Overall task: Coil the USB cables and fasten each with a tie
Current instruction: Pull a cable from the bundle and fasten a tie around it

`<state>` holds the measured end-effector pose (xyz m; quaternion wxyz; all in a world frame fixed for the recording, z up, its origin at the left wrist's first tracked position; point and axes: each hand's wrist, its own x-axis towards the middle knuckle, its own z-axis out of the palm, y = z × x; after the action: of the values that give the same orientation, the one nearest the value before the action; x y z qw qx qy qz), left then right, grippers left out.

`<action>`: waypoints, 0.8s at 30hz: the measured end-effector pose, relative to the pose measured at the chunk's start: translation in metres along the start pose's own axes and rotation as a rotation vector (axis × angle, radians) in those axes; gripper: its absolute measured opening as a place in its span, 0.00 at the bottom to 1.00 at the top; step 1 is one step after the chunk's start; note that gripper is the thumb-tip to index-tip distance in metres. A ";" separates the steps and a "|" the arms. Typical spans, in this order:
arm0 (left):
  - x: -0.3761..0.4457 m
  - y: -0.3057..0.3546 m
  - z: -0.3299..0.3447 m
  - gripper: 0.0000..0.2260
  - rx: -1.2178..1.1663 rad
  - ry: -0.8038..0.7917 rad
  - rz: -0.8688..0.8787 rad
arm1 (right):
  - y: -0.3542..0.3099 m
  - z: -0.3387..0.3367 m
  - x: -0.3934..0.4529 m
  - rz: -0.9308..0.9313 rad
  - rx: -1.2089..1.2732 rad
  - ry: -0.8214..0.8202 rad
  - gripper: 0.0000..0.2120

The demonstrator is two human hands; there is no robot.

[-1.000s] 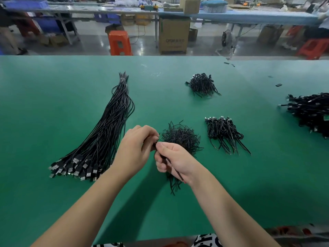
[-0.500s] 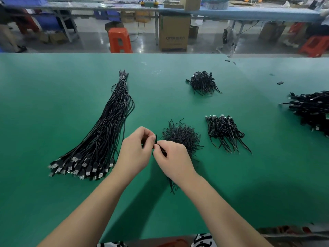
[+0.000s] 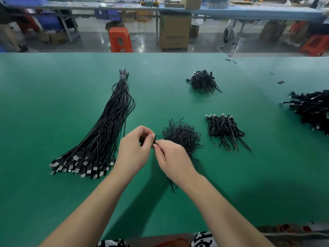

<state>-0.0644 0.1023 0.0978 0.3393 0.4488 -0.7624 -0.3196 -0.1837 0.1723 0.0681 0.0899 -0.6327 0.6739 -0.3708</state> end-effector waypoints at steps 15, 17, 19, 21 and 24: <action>0.003 -0.008 -0.009 0.05 -0.202 -0.093 -0.221 | -0.005 0.002 -0.006 0.007 0.080 0.176 0.06; 0.003 -0.010 -0.009 0.06 -0.221 -0.094 -0.240 | -0.005 0.001 -0.005 0.000 0.050 0.193 0.05; 0.001 -0.010 -0.008 0.09 -0.258 -0.100 -0.231 | -0.004 0.000 -0.004 -0.022 0.016 0.213 0.04; -0.001 -0.008 -0.008 0.10 -0.226 -0.098 -0.180 | -0.004 -0.001 -0.003 -0.051 -0.028 0.234 0.03; -0.004 -0.005 -0.011 0.08 -0.047 -0.099 -0.037 | -0.002 -0.001 -0.003 -0.091 -0.073 0.276 0.02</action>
<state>-0.0518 0.1015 0.0988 0.3058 0.4382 -0.7622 -0.3654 -0.1820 0.1755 0.0687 -0.0439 -0.6085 0.6635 -0.4332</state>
